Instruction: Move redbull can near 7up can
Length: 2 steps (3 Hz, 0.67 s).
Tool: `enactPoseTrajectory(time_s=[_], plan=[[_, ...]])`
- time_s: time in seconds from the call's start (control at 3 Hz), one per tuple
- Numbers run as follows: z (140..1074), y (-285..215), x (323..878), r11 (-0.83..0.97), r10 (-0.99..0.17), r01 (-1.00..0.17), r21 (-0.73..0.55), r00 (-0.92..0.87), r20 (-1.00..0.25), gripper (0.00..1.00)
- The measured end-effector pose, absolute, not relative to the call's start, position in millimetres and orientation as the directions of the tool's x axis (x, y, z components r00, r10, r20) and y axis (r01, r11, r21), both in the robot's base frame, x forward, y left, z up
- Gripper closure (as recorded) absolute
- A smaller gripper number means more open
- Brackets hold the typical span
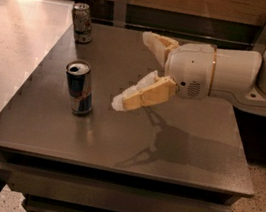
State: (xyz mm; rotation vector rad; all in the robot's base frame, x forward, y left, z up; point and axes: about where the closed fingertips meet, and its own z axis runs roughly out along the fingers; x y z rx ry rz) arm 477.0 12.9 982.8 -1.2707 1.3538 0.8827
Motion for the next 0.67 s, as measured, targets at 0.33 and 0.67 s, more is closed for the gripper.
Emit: enactPoseTrajectory(time_s=[0.33,0.67], plan=[[971.7,19.2,488.4,0.202,-0.235,-0.972,-0.122,0.072,-0.969,0.00],[948.8,28.8,507.5,0.254,-0.253,-0.961,-0.110,0.044,-0.967,0.00]])
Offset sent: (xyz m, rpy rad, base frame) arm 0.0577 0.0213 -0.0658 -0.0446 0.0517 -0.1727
